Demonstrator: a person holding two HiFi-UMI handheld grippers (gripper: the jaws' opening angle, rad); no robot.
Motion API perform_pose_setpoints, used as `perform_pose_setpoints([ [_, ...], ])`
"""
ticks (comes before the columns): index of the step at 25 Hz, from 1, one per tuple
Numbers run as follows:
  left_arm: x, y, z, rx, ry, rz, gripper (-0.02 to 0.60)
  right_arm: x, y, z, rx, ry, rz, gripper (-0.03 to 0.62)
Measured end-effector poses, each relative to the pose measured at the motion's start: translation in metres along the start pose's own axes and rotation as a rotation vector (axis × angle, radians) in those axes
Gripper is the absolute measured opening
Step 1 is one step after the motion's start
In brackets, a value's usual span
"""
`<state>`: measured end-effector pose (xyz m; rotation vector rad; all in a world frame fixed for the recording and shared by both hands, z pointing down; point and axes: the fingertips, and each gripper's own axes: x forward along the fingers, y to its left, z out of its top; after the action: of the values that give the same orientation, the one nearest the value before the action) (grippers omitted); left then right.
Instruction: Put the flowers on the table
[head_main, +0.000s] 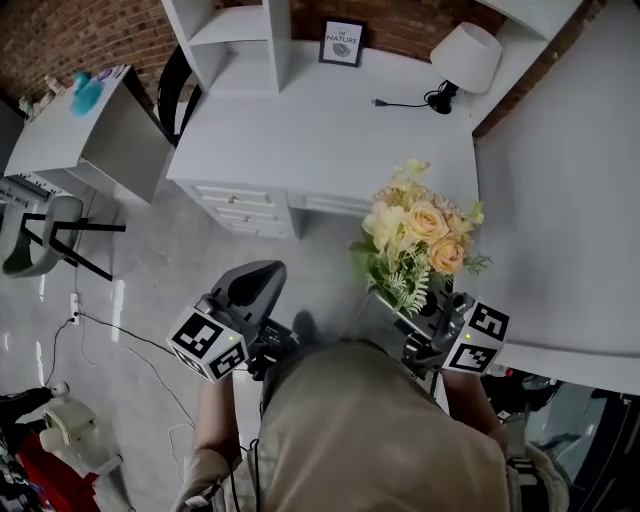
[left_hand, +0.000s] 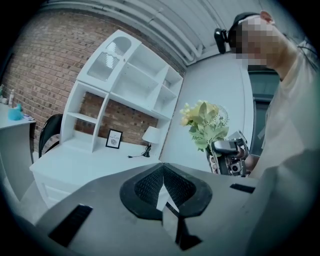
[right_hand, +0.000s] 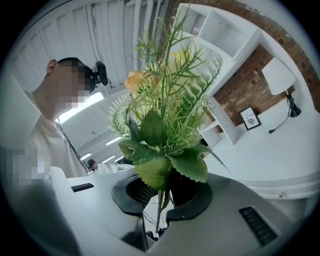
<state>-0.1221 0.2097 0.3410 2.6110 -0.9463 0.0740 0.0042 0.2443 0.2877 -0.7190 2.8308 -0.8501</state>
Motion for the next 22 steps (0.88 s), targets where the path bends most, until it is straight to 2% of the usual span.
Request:
perform_pose_setpoints([
  [4, -0.001, 0.014, -0.002, -0.007, 0.003, 0.001, 0.009, 0.02, 0.01, -0.006, -0.096, 0.077, -0.011, 0.066],
  [11, -0.015, 0.041, 0.016, -0.033, -0.058, -0.019, 0.009, 0.053, 0.016, 0.001, -0.108, 0.08, 0.011, 0.066],
  [16, -0.037, 0.051, 0.027, -0.129, -0.144, -0.035, 0.009, 0.07, 0.024, 0.0, -0.106, 0.092, 0.043, 0.066],
  [19, -0.045, 0.062, 0.025, -0.118, -0.141, 0.005, 0.009, 0.08, 0.023, -0.002, -0.098, 0.101, 0.042, 0.066],
  [22, -0.05, 0.064, 0.021, -0.132, -0.138, 0.001, 0.009, 0.088, 0.023, -0.005, -0.097, 0.117, 0.044, 0.066],
])
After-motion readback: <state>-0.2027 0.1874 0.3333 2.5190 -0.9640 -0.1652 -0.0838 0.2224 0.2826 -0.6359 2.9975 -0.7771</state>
